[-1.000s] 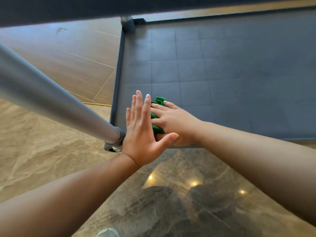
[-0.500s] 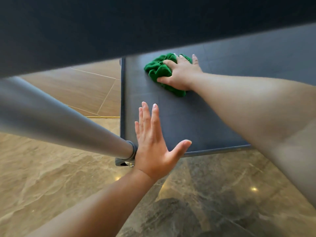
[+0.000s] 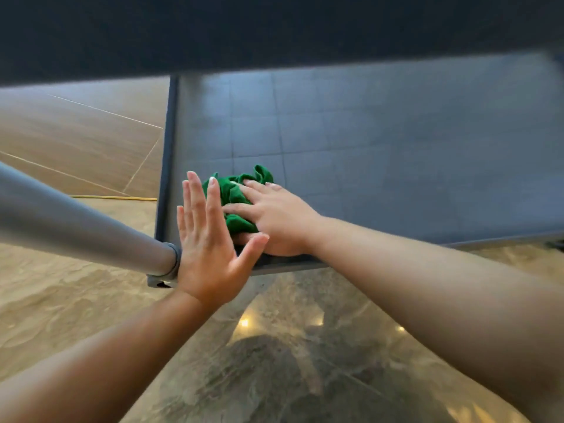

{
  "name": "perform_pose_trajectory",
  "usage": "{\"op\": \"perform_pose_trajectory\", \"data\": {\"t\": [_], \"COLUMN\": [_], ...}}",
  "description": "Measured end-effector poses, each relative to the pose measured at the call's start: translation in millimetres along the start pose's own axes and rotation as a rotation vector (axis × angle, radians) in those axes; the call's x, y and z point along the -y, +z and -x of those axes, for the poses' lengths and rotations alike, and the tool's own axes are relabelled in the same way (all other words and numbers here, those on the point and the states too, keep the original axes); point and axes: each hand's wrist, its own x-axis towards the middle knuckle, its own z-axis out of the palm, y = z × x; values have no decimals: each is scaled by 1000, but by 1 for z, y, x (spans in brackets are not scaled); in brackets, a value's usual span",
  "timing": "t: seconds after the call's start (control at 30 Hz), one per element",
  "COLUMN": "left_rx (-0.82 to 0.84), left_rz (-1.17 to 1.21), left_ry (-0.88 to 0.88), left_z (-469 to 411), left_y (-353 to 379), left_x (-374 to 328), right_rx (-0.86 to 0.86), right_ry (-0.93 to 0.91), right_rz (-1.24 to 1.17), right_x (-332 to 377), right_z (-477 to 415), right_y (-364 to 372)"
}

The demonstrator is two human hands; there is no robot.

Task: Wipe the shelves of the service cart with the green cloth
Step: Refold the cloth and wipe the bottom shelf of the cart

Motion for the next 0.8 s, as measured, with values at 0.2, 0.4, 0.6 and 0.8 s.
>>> {"op": "perform_pose_trajectory", "data": {"t": [0.2, 0.4, 0.6, 0.8], "left_rx": [67, 107, 262, 532], "left_rz": [-60, -94, -189, -469], "left_ry": [-76, -135, -111, -47], "left_z": [-5, -8, -14, -21], "left_y": [0, 4, 11, 32], "left_x": [-2, -11, -16, -58], "right_rx": [-63, -47, -48, -104], "right_ry": [206, 524, 721, 395], "right_rz": [-67, -88, -94, -112], "right_x": [-40, -117, -156, -107], "right_z": [73, 154, 185, 129], "right_y": [-4, -18, -24, -15]}}
